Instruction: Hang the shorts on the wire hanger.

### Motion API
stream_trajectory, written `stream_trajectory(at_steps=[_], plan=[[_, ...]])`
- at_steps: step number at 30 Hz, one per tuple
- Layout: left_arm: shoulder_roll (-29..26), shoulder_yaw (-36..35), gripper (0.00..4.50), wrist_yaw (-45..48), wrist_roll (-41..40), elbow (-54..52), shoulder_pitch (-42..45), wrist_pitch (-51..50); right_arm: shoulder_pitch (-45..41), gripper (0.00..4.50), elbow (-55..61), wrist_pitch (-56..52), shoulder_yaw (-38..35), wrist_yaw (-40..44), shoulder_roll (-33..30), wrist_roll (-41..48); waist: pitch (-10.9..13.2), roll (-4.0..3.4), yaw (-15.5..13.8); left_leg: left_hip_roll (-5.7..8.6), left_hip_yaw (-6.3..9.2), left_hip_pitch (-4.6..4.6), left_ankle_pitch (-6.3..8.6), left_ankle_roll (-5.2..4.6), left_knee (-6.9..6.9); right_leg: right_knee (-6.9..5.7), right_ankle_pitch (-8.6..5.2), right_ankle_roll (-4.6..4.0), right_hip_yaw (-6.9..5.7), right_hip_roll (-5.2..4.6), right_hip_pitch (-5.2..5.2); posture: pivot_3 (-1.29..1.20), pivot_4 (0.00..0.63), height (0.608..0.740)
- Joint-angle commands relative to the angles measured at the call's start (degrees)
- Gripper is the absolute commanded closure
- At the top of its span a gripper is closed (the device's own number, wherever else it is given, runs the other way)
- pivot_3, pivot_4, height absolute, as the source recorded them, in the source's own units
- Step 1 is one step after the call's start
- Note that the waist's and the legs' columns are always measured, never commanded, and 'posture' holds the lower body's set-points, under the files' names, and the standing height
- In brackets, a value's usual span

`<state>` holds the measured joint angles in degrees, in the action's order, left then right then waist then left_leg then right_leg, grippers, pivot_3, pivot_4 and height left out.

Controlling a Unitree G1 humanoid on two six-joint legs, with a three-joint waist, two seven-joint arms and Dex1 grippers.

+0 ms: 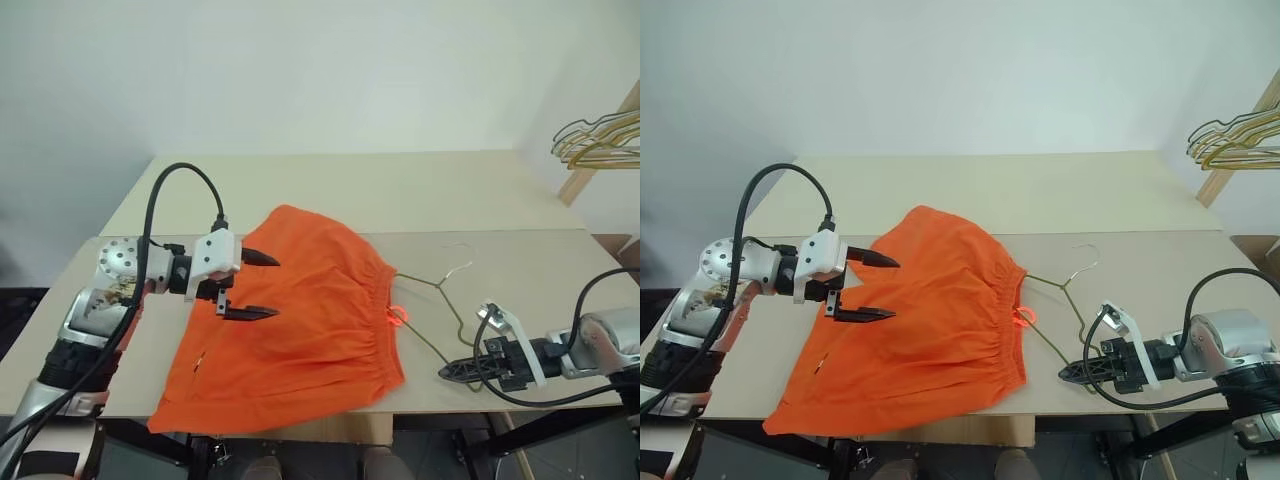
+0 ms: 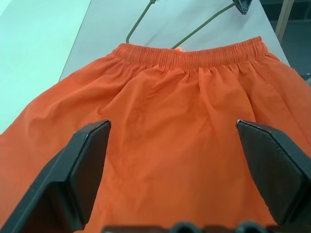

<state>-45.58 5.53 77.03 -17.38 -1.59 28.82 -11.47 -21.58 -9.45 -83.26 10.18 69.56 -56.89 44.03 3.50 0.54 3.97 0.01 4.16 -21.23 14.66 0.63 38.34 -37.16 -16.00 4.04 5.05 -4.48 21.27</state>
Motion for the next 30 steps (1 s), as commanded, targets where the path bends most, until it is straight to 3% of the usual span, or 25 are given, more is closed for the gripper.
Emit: stream_trajectory(at_steps=[1, 4, 20, 23, 27, 30], plan=[[-1.1, -1.9, 0.03, -0.5, -0.9, -2.3, -0.1, -0.1, -0.9, 4.50, 1.9, 0.4, 0.5, 2.2, 0.2, 1.3, 0.0, 0.00, -0.3, 0.00, 0.00, 0.00, 0.00, 0.00, 0.01, 0.00, 0.00, 0.00, 0.00, 0.00, 0.00, 0.00, 0.001, 0.740], [-1.5, -2.2, 0.03, -0.6, -1.1, -2.7, -0.4, -0.1, 0.1, 4.50, 4.3, 0.5, 1.5, 3.1, 0.2, 1.8, 0.0, 0.00, -0.5, -0.02, 0.00, 0.03, 0.00, 0.00, 0.01, -0.03, 0.01, -0.01, -0.02, 0.02, -0.01, 0.01, 0.000, 0.740], [-1.5, -1.5, 0.03, -1.3, -1.2, -2.8, 0.2, -0.3, -7.7, 4.50, -8.4, 0.4, -5.2, -6.8, 12.6, -0.7, -0.1, 0.07, -0.7, -0.01, 0.01, 0.04, 0.00, 0.00, 0.01, -0.04, 0.04, -0.06, -0.03, 0.03, -0.02, 0.00, 0.000, 0.740], [-1.1, -1.4, 0.03, -1.7, -1.1, -2.4, 0.8, -0.1, -7.1, 4.50, -4.7, 2.1, -5.8, -9.3, 12.8, -1.7, -0.1, 0.07, -0.8, -0.02, 0.02, 0.05, 0.00, 0.00, 0.00, -0.05, 0.04, -0.08, -0.03, 0.05, -0.01, 0.00, 0.000, 0.740], [-0.7, -1.9, 0.03, -2.0, -1.0, -0.4, 3.7, 0.5, -4.0, 4.50, 15.1, 11.5, -7.2, -16.1, 8.2, -7.0, -0.1, 0.05, -1.4, 0.00, 0.03, -0.07, 0.00, 0.00, 0.02, -0.05, 0.04, -0.07, -0.04, 0.02, 0.08, -0.02, 0.000, 0.740], [-0.1, -1.6, 0.03, -1.5, -0.4, 2.7, 7.3, 2.2, -4.1, 4.50, 22.3, 13.9, -7.0, -18.5, 5.4, -9.3, -0.1, 0.05, -1.4, 0.00, 0.02, -0.19, -0.01, 0.01, 0.04, -0.08, 0.04, -0.06, -0.04, 0.02, 0.22, -0.03, 0.000, 0.740]])
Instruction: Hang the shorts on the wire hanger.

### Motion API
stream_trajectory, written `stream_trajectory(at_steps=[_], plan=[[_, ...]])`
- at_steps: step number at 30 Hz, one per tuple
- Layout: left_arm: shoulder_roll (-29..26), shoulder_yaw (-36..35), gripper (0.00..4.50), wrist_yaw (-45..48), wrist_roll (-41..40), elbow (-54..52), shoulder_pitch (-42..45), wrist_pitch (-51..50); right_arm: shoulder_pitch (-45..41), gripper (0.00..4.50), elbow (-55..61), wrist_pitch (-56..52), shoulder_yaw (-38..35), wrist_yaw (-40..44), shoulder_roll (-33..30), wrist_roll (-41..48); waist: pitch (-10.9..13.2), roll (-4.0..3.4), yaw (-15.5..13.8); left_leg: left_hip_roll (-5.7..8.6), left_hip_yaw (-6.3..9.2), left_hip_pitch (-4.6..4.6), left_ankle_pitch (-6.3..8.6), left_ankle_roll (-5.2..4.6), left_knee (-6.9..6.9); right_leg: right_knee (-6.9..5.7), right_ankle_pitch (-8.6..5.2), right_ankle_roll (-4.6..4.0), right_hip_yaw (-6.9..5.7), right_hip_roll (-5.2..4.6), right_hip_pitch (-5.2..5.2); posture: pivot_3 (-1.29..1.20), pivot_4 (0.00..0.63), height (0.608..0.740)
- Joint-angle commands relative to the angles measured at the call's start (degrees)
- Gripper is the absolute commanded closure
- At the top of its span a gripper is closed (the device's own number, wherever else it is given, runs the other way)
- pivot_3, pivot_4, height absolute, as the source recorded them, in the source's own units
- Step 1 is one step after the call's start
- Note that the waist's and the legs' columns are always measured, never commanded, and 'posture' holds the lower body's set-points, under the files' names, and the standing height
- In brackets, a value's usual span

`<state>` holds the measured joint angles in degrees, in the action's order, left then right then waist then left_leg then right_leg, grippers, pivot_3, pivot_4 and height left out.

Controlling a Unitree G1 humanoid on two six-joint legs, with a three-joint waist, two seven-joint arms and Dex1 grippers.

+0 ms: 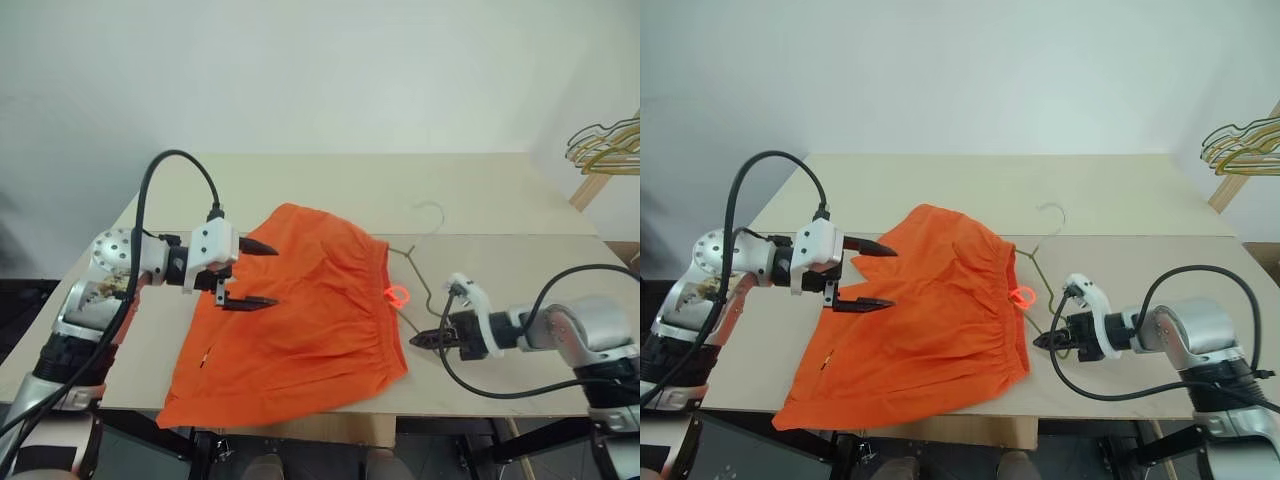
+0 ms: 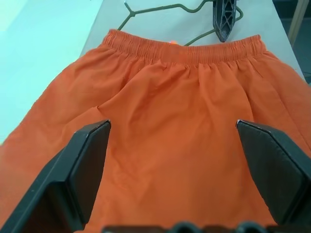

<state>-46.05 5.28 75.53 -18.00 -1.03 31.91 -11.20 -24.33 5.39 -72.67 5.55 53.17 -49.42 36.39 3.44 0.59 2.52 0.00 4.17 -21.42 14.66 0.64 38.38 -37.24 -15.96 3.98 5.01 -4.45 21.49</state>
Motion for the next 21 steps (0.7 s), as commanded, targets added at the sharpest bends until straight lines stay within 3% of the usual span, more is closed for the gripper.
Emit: stream_trajectory(at_steps=[1, 3, 8, 12, 15, 21], plan=[[0.9, -1.0, 0.03, 0.2, 0.7, 3.9, 6.3, 2.8, -2.3, 4.50, 8.4, 3.2, -2.7, -2.9, -2.5, -1.9, 0.0, 0.02, 0.0, 0.00, 0.00, 0.00, 0.00, 0.00, 0.00, 0.00, 0.00, 0.00, 0.00, 0.00, 0.00, -0.03, 0.000, 0.740], [2.5, -0.1, 0.03, 0.8, 1.7, 8.3, 11.5, 5.4, -4.2, 4.50, 10.6, 2.8, -3.6, -4.0, -3.1, -1.9, 0.0, 0.06, 0.1, -0.01, -0.01, 0.02, 0.00, 0.00, 0.02, 0.02, 0.00, -0.01, -0.01, 0.02, -0.05, -0.05, 0.000, 0.740], [8.0, 1.7, 0.03, 2.5, 4.5, 21.3, 24.5, 13.0, -7.5, 4.50, 19.2, 4.1, 2.8, -7.2, -7.5, -7.5, 0.0, 0.06, 0.3, 0.00, -0.02, -0.08, 0.00, 0.00, 0.12, 0.09, 0.00, 0.00, -0.04, 0.01, -0.02, -0.10, 0.000, 0.740], [11.7, 3.7, 0.03, 9.2, 5.7, 32.0, 33.6, 19.4, -10.8, 4.50, 22.8, 3.7, 7.3, -6.6, -10.1, -9.8, 0.0, 0.06, 1.6, 0.01, -0.02, -0.77, -0.01, 0.01, 0.51, -0.04, 0.04, 0.01, -0.05, 0.00, 0.53, -0.14, 0.000, 0.740], [13.1, 7.8, 0.03, 15.8, 6.6, 39.4, 37.7, 24.0, -12.6, 4.50, 23.7, 3.2, 8.9, -5.8, -10.8, -9.8, 0.0, 0.06, 3.0, 0.04, -0.02, -0.94, -0.02, 0.01, 0.55, -0.12, 0.04, 0.02, -0.04, -0.01, 0.72, -0.16, 0.000, 0.740], [15.1, 16.8, 0.03, 17.0, 11.7, 52.5, 41.8, 35.8, -14.0, 4.50, 24.8, 2.7, 10.8, -4.9, -11.7, -10.5, 0.0, 0.05, 6.1, 0.02, 0.04, -0.91, -0.02, 0.00, 0.51, -0.19, 0.03, 0.03, -0.04, 0.00, 0.74, -0.21, 0.000, 0.740]])
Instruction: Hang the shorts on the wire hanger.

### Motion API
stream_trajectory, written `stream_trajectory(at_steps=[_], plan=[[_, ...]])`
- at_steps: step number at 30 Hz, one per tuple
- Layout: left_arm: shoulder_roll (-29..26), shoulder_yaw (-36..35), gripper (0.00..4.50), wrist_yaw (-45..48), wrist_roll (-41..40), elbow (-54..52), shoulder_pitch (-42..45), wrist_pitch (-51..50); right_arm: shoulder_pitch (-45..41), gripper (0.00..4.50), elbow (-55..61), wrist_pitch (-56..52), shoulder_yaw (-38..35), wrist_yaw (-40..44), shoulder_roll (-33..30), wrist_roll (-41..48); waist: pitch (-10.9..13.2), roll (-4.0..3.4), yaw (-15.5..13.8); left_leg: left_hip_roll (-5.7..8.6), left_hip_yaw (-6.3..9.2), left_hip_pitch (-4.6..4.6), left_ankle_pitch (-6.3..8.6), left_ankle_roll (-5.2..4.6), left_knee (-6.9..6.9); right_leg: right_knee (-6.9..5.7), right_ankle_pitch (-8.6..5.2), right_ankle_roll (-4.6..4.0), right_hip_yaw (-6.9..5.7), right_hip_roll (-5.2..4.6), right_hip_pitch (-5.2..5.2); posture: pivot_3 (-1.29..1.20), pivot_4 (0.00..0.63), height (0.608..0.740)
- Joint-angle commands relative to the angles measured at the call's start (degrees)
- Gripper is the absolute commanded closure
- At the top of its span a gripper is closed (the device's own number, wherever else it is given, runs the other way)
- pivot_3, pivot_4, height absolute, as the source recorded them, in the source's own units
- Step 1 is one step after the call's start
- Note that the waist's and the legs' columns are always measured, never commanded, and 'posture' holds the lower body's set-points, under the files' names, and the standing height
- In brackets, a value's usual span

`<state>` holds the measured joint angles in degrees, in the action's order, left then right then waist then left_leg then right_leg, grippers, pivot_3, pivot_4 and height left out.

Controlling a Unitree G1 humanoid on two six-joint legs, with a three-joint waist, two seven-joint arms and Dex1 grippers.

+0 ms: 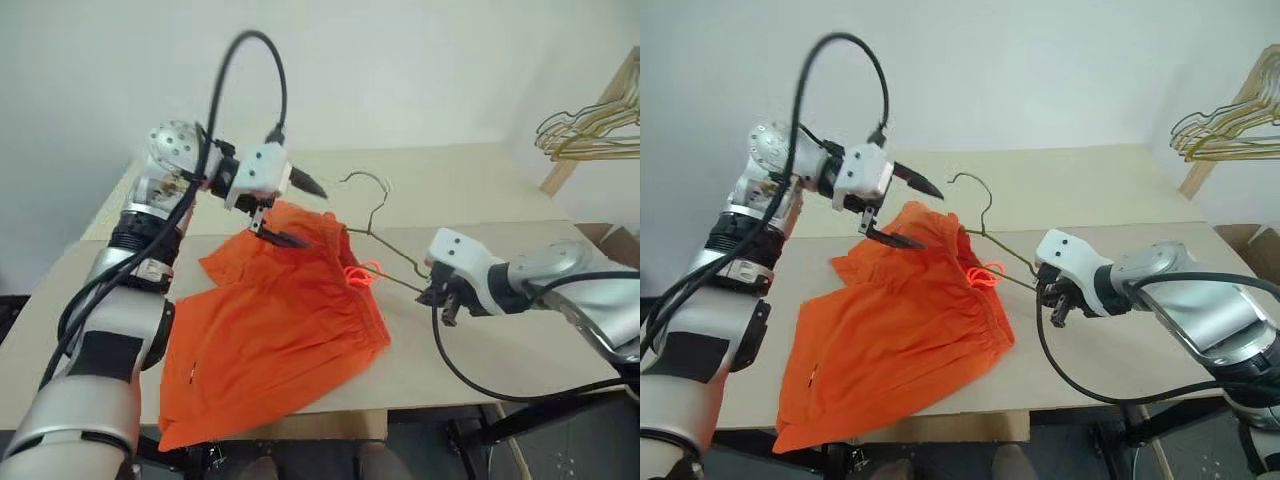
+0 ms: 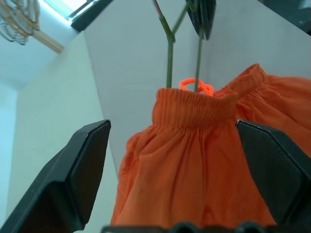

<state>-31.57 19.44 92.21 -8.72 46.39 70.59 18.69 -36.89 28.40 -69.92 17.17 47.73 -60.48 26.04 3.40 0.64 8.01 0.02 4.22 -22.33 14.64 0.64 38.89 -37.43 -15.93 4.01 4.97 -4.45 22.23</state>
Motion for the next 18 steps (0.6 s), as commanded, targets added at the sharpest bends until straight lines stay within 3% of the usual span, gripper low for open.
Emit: stream_trajectory(at_steps=[1, 11, 14, 18], plan=[[1.5, 3.1, 0.03, -0.6, 5.0, 7.7, 3.7, 7.8, -1.6, 4.50, 2.3, -0.3, -0.8, 0.6, -0.7, 0.0, 0.0, 0.00, 1.0, 0.00, 0.01, -0.01, 0.00, 0.00, 0.00, -0.04, -0.01, 0.01, 0.01, 0.00, 0.01, -0.22, 0.000, 0.740], [5.1, 5.0, 0.03, -9.3, 19.3, 19.4, 6.3, 15.2, -2.5, 4.50, 5.0, -2.5, -1.7, 1.5, -0.7, 1.0, 0.0, 0.00, 4.9, 0.00, 0.14, 0.01, 0.00, -0.01, -0.02, -0.14, -0.04, 0.06, 0.00, -0.01, 0.04, -0.24, 0.000, 0.740], [5.1, 5.0, 0.61, -11.1, 21.7, 20.4, 6.5, 16.4, -2.8, 4.50, 5.2, -2.8, -1.6, 1.7, -0.5, 1.2, 0.0, 0.00, 5.5, 0.00, 0.19, 0.02, 0.00, -0.01, -0.04, -0.19, -0.05, 0.07, -0.01, 0.00, 0.04, -0.24, 0.000, 0.740], [5.3, 4.5, 1.87, -13.1, 23.5, 21.1, 6.4, 17.0, -3.3, 4.50, 5.3, -3.5, -1.8, 1.9, -0.2, 1.6, 0.0, 0.00, 5.7, 0.01, 0.20, 0.02, 0.01, -0.02, -0.04, -0.19, -0.06, 0.08, -0.01, -0.01, 0.05, -0.24, 0.000, 0.740]])
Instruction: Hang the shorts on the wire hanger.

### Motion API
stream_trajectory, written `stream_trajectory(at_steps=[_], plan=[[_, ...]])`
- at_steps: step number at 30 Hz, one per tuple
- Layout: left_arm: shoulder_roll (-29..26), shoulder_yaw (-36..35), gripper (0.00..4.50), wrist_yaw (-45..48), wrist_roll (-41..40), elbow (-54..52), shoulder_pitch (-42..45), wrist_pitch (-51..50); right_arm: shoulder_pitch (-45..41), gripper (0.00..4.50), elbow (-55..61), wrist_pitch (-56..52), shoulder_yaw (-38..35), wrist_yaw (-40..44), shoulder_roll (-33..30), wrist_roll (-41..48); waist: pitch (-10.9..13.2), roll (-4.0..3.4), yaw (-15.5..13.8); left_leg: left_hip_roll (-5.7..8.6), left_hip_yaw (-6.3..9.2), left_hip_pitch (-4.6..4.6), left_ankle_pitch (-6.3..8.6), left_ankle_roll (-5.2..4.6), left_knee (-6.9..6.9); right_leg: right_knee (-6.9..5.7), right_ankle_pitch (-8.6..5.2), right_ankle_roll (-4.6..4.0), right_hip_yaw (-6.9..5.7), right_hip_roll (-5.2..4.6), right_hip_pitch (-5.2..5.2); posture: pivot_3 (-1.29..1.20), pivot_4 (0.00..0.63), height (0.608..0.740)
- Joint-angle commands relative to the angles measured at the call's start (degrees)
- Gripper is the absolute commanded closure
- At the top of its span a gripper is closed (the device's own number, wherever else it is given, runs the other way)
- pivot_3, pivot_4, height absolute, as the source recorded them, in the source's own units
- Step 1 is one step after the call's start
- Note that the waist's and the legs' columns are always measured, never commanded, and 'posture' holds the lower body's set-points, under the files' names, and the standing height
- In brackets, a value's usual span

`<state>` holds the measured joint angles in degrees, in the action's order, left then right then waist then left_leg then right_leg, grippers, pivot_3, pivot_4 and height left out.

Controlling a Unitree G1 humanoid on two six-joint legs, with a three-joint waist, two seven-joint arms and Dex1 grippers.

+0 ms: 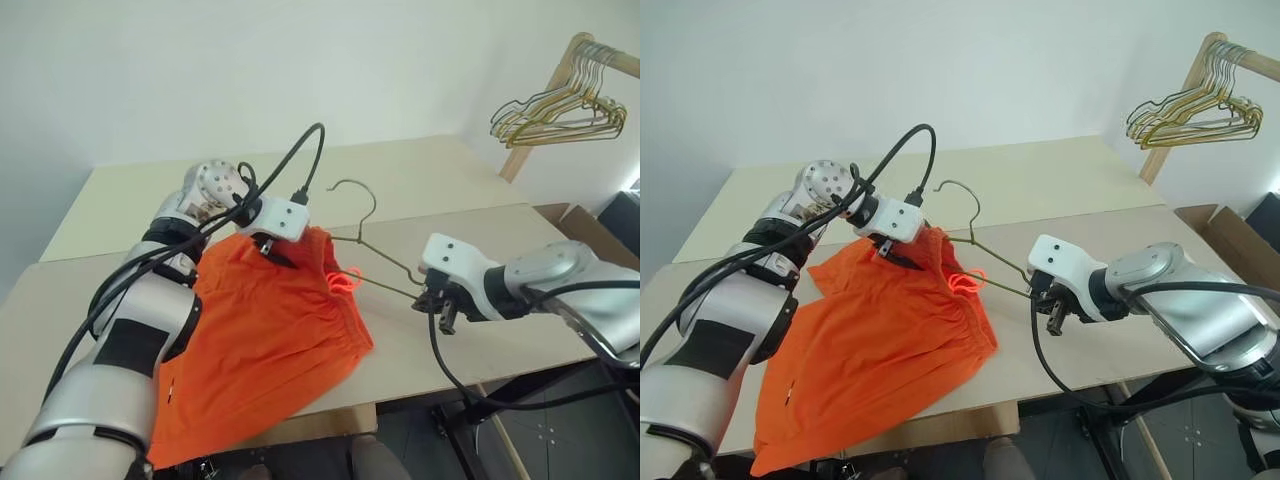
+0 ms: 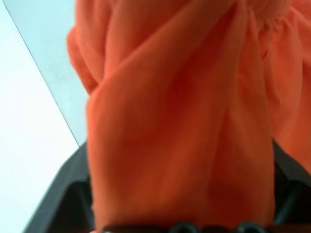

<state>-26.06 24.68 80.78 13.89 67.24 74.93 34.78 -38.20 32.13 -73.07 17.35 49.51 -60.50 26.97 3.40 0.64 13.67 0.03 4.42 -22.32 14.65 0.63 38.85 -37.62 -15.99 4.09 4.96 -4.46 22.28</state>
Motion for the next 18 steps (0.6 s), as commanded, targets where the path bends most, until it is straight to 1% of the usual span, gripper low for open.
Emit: stream_trajectory(at_steps=[1, 3, 5, 6, 7, 8, 9, 13, 16, 18], plan=[[-0.1, -1.0, 2.26, -1.8, 1.0, 0.3, 2.0, 0.9, -2.1, 4.50, 1.6, -0.4, -2.0, 0.1, -0.2, 0.7, 0.0, 0.00, 0.0, 0.00, 0.01, 0.00, 0.00, 0.00, 0.00, 0.00, 0.00, 0.00, 0.00, 0.00, 0.00, -0.24, 0.000, 0.740], [0.0, -1.4, 2.76, -1.9, 1.0, 0.3, 1.9, 0.9, -2.4, 4.50, 1.5, -0.7, -2.1, 0.2, -0.2, 1.0, 0.0, 0.00, 0.0, 0.01, 0.03, 0.00, 0.00, 0.00, 0.00, -0.02, -0.01, 0.01, -0.01, -0.01, 0.00, -0.24, 0.000, 0.740], [0.0, -1.7, 3.38, -1.7, 0.8, 0.3, 1.8, 0.8, -2.7, 4.50, 1.4, -0.9, -2.2, 0.3, -0.2, 1.2, 0.0, 0.00, 0.0, 0.01, 0.03, -0.01, 0.00, 0.00, 0.00, -0.02, -0.01, 0.01, -0.01, -0.01, 0.01, -0.24, 0.000, 0.740], [0.0, -1.9, 3.77, -1.5, 0.6, 0.3, 1.7, 0.8, -2.7, 4.50, 1.5, -0.9, -2.2, 0.3, -0.2, 1.2, 0.0, 0.00, 0.0, 0.01, 0.03, -0.01, 0.00, 0.00, 0.00, -0.02, -0.01, 0.01, -0.01, -0.02, 0.01, -0.25, 0.000, 0.740], [0.0, -2.1, 4.02, -1.3, 0.3, 0.4, 1.7, 0.6, -2.7, 4.50, 1.5, -0.6, -2.2, 0.3, -0.3, 1.1, 0.0, 0.00, 0.0, 0.02, 0.03, -0.01, 0.00, 0.00, 0.00, -0.02, -0.01, 0.01, -0.01, -0.02, 0.01, -0.25, 0.000, 0.740], [0.0, -2.3, 4.40, -1.2, 0.2, 0.4, 1.6, 0.3, -2.4, 4.50, 1.9, 0.4, -2.1, 0.3, -0.5, 0.7, 0.0, 0.00, 0.0, 0.01, 0.04, -0.01, 0.00, 0.00, 0.00, -0.02, -0.01, 0.01, -0.01, -0.02, 0.01, -0.25, 0.000, 0.740], [0.0, -2.5, 4.48, -1.2, 0.1, 0.5, 1.6, 0.0, -1.8, 4.50, 2.2, 2.1, -2.4, 0.3, -0.6, 0.2, 0.0, 0.00, 0.0, 0.01, 0.04, -0.01, 0.00, 0.00, 0.00, -0.03, -0.01, 0.01, -0.01, -0.02, 0.01, -0.24, 0.000, 0.740], [0.1, -3.7, 4.48, -1.2, -0.4, 0.7, 1.4, -1.0, 1.2, 4.50, 3.2, 5.9, -4.9, -0.7, -0.1, -0.8, 0.0, 0.00, 0.0, 0.02, 0.05, -0.03, 0.00, 0.00, 0.00, -0.05, -0.02, 0.03, -0.03, -0.02, 0.03, -0.24, 0.000, 0.740], [-0.1, -4.5, 4.50, -1.0, -0.7, 0.8, 1.2, -2.2, 3.8, 3.70, 3.9, 6.9, -6.6, -1.2, -1.6, -1.4, 0.0, 0.00, 0.0, 0.04, 0.05, -0.03, 0.00, 0.00, 0.01, -0.07, -0.02, 0.03, -0.03, -0.04, 0.03, -0.24, 0.000, 0.740], [-0.2, -5.4, 4.50, -0.9, -1.2, 0.8, 1.0, -3.6, 7.1, 2.98, 4.7, 6.7, -10.8, -1.5, -2.6, -0.6, 0.0, 0.00, -0.2, 0.04, 0.06, -0.03, 0.00, 0.00, 0.01, -0.09, -0.02, 0.04, -0.03, -0.04, 0.04, -0.24, 0.000, 0.740]])
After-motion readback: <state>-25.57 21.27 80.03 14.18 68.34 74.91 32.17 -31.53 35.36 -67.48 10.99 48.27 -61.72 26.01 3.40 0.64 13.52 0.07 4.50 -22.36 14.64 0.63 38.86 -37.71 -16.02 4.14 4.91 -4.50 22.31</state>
